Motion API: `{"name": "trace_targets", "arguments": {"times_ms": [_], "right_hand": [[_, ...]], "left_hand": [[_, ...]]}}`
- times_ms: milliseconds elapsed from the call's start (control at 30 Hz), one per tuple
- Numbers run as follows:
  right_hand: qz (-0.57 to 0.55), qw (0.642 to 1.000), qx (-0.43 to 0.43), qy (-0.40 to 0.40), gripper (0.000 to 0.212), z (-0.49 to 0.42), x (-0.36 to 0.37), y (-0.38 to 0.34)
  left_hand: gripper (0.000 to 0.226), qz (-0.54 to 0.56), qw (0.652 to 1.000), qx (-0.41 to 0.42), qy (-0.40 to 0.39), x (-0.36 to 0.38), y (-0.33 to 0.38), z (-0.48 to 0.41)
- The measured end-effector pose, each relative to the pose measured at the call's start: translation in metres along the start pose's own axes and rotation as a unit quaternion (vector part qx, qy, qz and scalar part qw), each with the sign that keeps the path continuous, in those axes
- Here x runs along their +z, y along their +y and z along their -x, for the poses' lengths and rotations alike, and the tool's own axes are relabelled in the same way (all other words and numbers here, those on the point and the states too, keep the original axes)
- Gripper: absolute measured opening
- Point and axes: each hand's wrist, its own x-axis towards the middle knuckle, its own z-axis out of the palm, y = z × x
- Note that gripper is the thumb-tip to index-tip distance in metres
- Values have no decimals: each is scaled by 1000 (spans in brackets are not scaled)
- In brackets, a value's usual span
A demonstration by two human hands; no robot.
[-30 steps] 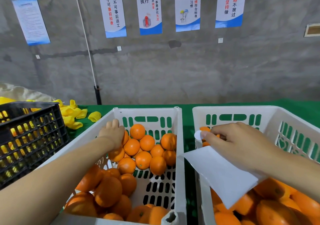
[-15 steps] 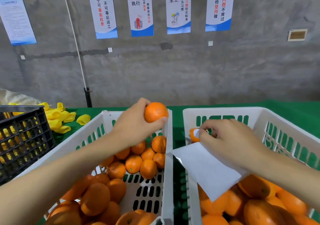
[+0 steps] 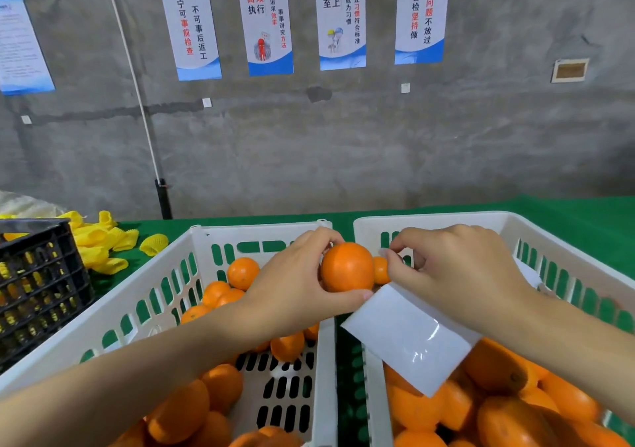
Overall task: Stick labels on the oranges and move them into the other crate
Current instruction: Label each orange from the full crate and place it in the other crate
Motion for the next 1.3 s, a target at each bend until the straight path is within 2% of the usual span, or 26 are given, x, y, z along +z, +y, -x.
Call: {"name": "trace_targets", "arguments": {"times_ms": [167,367,567,867,1067,1200,1300], "right_hand": [[7,998,-65,12,25,0,-2,-3],[17,986,-153,64,20,0,-5,-7],[4,981,-194,15,22,2,0,-7],[-65,973,-204,-90,39,4,-3,-4],[-82,980,-164,-77,41,4,-4,-4],[-114,977,-152,-94,41,5,-5,-5],[-126,979,-142,-75,38,5,-7,-6]], "left_hand": [[67,-40,999,32,-15,1,0,-2],[73,-70,996,61,-2,1,2,-3],[69,-81,995,58,9,2,2,-4],[72,-89,995,53,2,1,1,-3],[65,-77,995,59,2,0,2,-3],[69,-76,995,57,3,-1,3,-2],[71,-71,996,55,2,-1,4,-2]]}}
